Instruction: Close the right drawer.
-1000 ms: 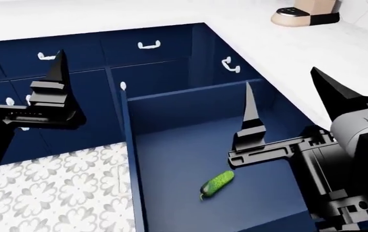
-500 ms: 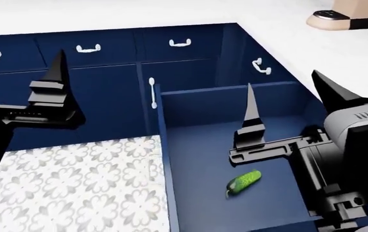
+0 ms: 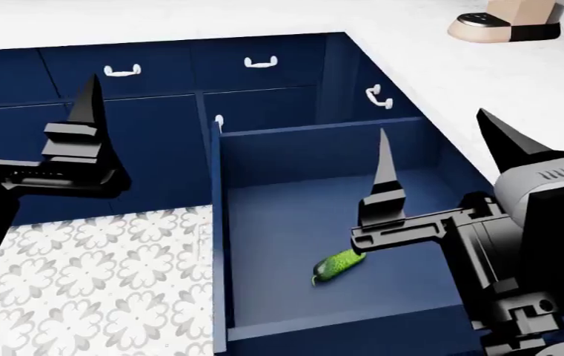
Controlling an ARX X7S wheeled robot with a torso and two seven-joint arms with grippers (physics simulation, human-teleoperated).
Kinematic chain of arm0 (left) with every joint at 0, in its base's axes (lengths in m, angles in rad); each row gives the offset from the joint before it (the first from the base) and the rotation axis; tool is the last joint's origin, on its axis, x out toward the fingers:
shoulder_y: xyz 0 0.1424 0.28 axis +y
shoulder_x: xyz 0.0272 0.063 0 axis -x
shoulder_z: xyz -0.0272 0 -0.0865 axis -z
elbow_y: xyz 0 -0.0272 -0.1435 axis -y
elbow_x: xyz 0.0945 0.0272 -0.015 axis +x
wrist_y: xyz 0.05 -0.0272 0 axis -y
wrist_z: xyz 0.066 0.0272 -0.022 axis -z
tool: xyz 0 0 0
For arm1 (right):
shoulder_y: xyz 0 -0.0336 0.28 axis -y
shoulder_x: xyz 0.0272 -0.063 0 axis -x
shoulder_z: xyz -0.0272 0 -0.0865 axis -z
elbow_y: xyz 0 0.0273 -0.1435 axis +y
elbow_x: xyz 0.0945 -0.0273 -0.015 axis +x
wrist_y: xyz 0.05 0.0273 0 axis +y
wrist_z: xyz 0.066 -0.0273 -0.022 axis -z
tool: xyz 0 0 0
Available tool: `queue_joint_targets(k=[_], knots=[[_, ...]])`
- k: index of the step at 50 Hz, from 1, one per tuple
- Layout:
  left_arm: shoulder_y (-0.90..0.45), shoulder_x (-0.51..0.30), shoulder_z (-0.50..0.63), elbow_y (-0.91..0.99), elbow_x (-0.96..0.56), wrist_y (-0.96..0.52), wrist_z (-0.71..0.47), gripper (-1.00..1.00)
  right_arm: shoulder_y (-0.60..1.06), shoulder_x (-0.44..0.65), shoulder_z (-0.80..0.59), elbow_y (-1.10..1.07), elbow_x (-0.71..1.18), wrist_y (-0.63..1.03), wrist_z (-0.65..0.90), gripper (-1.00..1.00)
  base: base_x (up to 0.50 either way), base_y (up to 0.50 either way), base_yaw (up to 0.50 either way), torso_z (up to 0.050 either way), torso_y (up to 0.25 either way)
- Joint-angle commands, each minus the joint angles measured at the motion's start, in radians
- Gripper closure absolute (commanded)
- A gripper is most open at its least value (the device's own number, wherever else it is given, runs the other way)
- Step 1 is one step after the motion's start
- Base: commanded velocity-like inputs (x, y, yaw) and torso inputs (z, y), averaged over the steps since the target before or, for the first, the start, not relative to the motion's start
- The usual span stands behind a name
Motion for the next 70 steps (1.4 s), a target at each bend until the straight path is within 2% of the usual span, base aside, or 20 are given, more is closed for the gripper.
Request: queue_joint_targets(k=[1,3,12,19,26,49,56,58,62,70], knots=[[-0.005,-0.007,0.004,0.001,-0.005,0.006,-0.006,-1.00,0.009,0.000,-0.007,-0.017,-0.023,0.004,-0.008,-1.00,0.00,0.00,0.00,0.000,0.000],[-0.007,-0.010,0.005,0.002,-0.010,0.008,-0.009,-1.00,-0.018,0.011,0.005,-0.023,-0.027,-0.040,-0.036,-1.00,0.04,0.25,0.00,0.000,0.000],[-0.001,-0.010,0.002,0.005,-0.003,0.010,-0.002,-1.00,0.011,0.002,-0.027,-0.037,-0.060,0.007,-0.027,-1.00,0.03,0.22,0.00,0.000,0.000],[-0.007,-0.015,0.007,0.005,-0.011,0.015,-0.009,-1.00,-0.022,0.007,-0.015,-0.013,-0.047,-0.045,-0.025,-1.00,-0.32,0.05,0.00,0.000,0.000],[-0.005,-0.015,0.008,0.007,-0.008,0.017,-0.006,-1.00,-0.005,0.013,-0.024,-0.023,-0.050,-0.033,-0.031,-1.00,0.00,0.00,0.36,0.000,0.000],[0.017,-0.012,0.004,-0.003,0.039,0.010,0.027,-1.00,0.028,-0.003,-0.064,-0.016,-0.033,0.014,-0.006,-1.00,0.08,-0.01,0.00,0.000,0.000],[0.118,0.040,0.009,-0.035,0.216,-0.023,0.151,-1.00,0.039,0.006,-0.053,-0.020,-0.011,0.002,0.005,-1.00,0.00,0.00,0.00,0.000,0.000],[0.169,0.065,0.035,-0.058,0.328,-0.030,0.220,-1.00,0.052,0.013,-0.043,-0.023,0.009,-0.002,0.014,-1.00,0.00,0.00,0.00,0.000,0.000],[0.241,0.090,0.073,-0.097,0.480,-0.004,0.319,-1.00,0.061,0.021,-0.035,-0.024,0.021,-0.009,0.020,-1.00,0.00,0.00,0.00,0.000,0.000],[0.335,0.121,0.156,-0.200,0.671,0.073,0.453,-1.00,0.079,0.034,-0.027,-0.028,0.043,-0.017,0.030,-1.00,0.00,0.00,0.00,0.000,0.000]])
